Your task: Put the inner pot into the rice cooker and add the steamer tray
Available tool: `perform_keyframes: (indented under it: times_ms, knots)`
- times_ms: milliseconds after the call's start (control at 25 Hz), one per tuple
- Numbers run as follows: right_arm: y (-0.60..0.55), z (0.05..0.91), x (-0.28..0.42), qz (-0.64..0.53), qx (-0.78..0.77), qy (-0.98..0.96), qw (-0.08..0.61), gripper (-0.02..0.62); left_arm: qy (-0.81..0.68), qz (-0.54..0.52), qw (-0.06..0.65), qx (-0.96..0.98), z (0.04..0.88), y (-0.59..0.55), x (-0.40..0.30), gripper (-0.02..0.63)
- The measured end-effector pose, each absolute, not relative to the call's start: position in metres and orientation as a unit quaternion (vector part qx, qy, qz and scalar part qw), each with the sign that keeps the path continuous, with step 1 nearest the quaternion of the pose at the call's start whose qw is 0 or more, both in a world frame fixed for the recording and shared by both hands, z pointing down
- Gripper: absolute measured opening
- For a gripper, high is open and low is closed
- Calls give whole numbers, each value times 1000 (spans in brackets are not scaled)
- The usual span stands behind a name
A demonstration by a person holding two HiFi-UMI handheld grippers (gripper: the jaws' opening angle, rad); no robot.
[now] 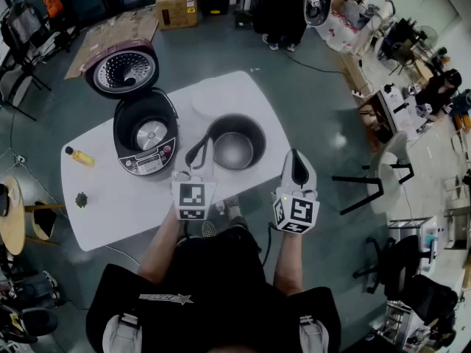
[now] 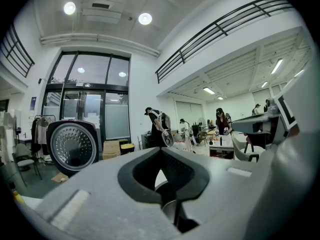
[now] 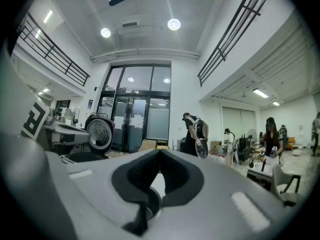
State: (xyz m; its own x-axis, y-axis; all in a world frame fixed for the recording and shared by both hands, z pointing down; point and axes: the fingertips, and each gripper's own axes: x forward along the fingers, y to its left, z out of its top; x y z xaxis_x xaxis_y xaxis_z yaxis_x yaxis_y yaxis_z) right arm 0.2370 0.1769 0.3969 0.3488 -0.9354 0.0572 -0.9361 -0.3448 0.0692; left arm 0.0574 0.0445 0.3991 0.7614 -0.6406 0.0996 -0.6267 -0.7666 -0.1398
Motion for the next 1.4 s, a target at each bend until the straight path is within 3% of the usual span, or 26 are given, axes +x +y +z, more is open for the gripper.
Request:
perform_keyframes:
  times_ms: [1160, 1200, 1320, 1400]
  knots:
    - [80, 480, 266, 94, 779, -614, 80, 15, 358, -148, -28, -922, 485, -13, 85, 14]
    - [78, 488, 267, 106, 776, -617, 82, 38, 353, -150, -38, -923, 490, -13, 87, 30]
    - [74, 515, 270, 145, 765, -621, 86, 136, 339, -161, -71, -924, 508, -11, 93, 190]
    - [72, 531, 274, 161, 764, -619, 91, 196, 331, -175, -92, -923, 523, -11, 96, 222]
